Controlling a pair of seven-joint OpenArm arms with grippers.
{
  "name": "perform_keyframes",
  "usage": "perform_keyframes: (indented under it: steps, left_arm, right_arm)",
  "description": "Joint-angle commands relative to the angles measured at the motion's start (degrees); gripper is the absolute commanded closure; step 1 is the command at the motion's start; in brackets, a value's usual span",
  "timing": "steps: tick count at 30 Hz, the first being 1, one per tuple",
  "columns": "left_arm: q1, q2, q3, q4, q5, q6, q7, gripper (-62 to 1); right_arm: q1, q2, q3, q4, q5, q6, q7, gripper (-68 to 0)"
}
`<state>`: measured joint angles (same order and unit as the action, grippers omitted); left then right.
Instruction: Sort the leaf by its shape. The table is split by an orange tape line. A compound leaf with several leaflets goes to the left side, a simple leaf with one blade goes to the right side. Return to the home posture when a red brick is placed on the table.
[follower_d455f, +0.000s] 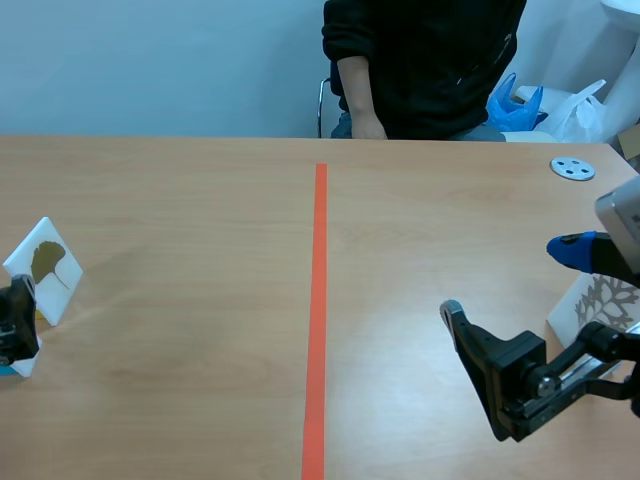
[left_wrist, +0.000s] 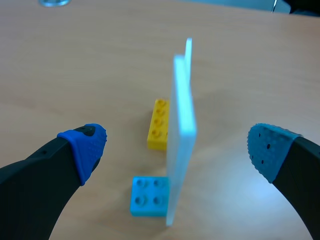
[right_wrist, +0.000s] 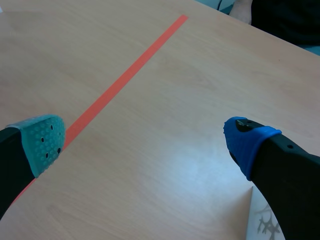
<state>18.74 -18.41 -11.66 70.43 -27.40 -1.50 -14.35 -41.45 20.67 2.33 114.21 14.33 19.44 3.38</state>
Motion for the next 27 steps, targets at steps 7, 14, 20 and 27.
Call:
perform_keyframes:
  steps: [7,14,20,27]
  left_arm:
    - [2.2,-0.9,-6.1,14.7,-2.4,-1.0,8.5,-62.3]
    - [9.6,-2.1,-9.1,29.6,-3.5,-6.8,14.2,-62.3]
    - [16.9,-2.3,-8.9,38.9,-3.5,-15.8,16.5,-62.3]
    - [20.6,-2.2,-5.5,41.0,-2.8,-22.3,21.8,-62.3]
  right_arm:
    - [0.7,0.8,0.4,0.7,0.2,-0.2,0.9,-67.9]
    - [0.7,0.8,0.4,0.7,0.2,-0.2,1.0,-67.9]
    - [0.7,0.8,0.4,0.7,0.2,-0.6,1.0,-67.9]
    - [0.4,0.8,2.3,0.7,2.0,-0.5,0.8,-67.9]
